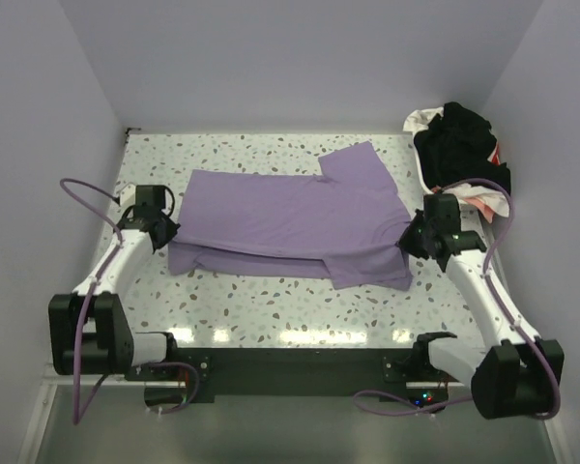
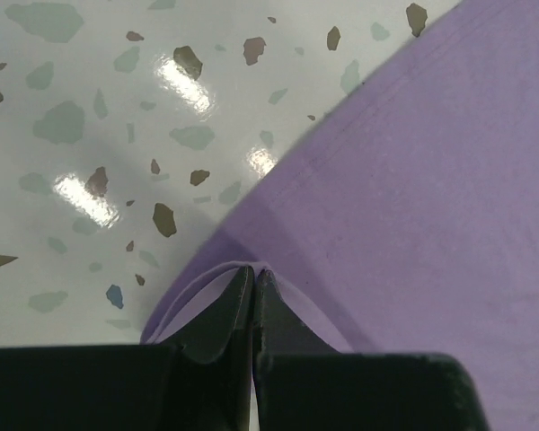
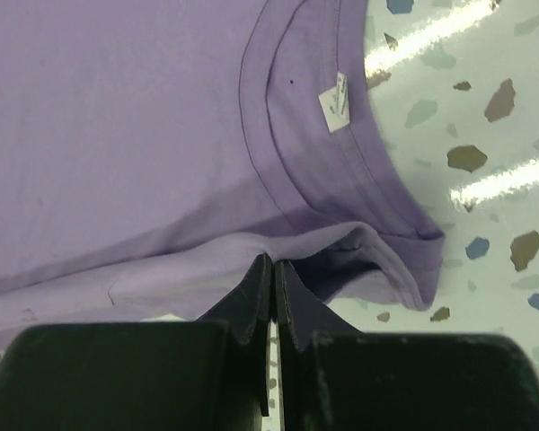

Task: Fold and stack the t-shirts
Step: Fold the tshirt

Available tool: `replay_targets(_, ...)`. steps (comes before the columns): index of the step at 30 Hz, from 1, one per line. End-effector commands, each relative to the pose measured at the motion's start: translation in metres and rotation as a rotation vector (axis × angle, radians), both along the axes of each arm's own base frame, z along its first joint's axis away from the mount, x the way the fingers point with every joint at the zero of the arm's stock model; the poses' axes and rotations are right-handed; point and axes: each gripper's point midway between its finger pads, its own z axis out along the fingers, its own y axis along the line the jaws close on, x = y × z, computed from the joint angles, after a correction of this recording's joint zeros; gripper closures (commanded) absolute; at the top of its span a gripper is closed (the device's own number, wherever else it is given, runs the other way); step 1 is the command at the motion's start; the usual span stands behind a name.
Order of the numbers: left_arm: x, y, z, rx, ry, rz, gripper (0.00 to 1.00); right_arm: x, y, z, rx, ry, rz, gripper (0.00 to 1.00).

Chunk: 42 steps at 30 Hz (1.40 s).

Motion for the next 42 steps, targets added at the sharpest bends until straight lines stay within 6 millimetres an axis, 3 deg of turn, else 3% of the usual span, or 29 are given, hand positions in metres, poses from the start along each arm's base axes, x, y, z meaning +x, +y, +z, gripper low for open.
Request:
replay_targets(1, 0.046, 0.005, 0.022, 0.008, -0.099, 0.014, 1.0, 0.05, 0.0, 0.024, -0.005, -0.124, -0.011, 1.0)
replay_targets(5, 0.061, 0.005, 0.009, 0.003, -0.041, 0.019, 1.0, 0.069, 0.004, 0.014, 0.016, -0.11, -0.015, 1.0)
replay_targets(12, 0.065, 0.007, -0.011, 0.021, 0.015, 0.011, 0.97, 0.086, 0.004, -0.003, 0.005, -0.088, -0.014, 1.0)
replay_targets(14, 0.063, 0.006, -0.014, 0.017, 0.019, 0.004, 0.89, 0.087, 0.004, -0.007, 0.001, -0.079, -0.01, 1.0)
replay_targets(15, 0.062, 0.005, -0.014, 0.011, 0.019, -0.002, 0.84, 0.086, 0.005, -0.009, 0.004, -0.076, -0.003, 0.96)
replay_targets(18, 0.06, 0.005, -0.004, 0.02, 0.0, -0.016, 0.63, 0.082, 0.009, -0.011, 0.022, -0.08, 0.013, 0.71)
replay_targets(19, 0.057, 0.006, 0.0, 0.022, 0.002, -0.014, 0.58, 0.08, 0.01, -0.009, 0.021, -0.085, 0.02, 0.55)
replay_targets(20, 0.055, 0.008, 0.008, 0.025, -0.017, -0.008, 0.52, 0.077, 0.009, -0.01, 0.019, -0.077, 0.02, 0.5)
replay_targets(22, 0.05, 0.012, 0.015, 0.034, -0.023, 0.007, 0.48, 0.074, 0.008, -0.005, 0.012, -0.084, 0.021, 0.42)
replay_targets(25, 0.054, 0.017, 0.026, 0.042, -0.057, 0.013, 0.47, 0.065, 0.007, -0.001, 0.012, -0.085, 0.014, 0.41)
replay_targets(27, 0.072, 0.015, 0.032, 0.043, -0.085, -0.021, 0.49, 0.065, 0.005, -0.001, 0.013, -0.103, -0.001, 0.38)
replay_targets(29, 0.104, 0.01, 0.036, 0.033, -0.124, -0.073, 0.52, 0.075, 0.003, 0.0, 0.0, -0.127, -0.005, 0.37)
replay_targets(31, 0.128, 0.004, 0.038, 0.03, -0.142, -0.116, 0.53, 0.094, 0.007, 0.01, -0.006, -0.152, 0.032, 0.38)
replay_targets(32, 0.148, 0.001, 0.035, 0.032, -0.137, -0.138, 0.53, 0.103, 0.007, 0.0, -0.016, -0.119, 0.034, 0.38)
replay_targets(34, 0.171, -0.01, 0.03, 0.029, -0.148, -0.21, 0.53, 0.134, 0.007, 0.011, -0.035, -0.173, 0.041, 0.39)
replay_targets(35, 0.188, -0.016, 0.024, 0.048, -0.129, -0.244, 0.53, 0.154, 0.008, 0.006, -0.045, -0.156, 0.045, 0.39)
replay_targets(37, 0.205, -0.017, 0.015, 0.081, -0.12, -0.277, 0.53, 0.175, 0.011, -0.001, -0.054, -0.142, 0.067, 0.39)
replay_targets(38, 0.217, -0.032, 0.003, 0.098, -0.1, -0.338, 0.53, 0.196, 0.013, -0.012, -0.061, -0.119, 0.072, 0.39)
replay_targets(41, 0.24, -0.048, -0.02, 0.109, -0.07, -0.426, 0.54, 0.217, 0.014, -0.032, -0.108, -0.055, 0.098, 0.39)
replay_targets(42, 0.244, -0.051, -0.026, 0.112, -0.064, -0.44, 0.54, 0.235, 0.015, -0.039, -0.119, -0.049, 0.103, 0.39)
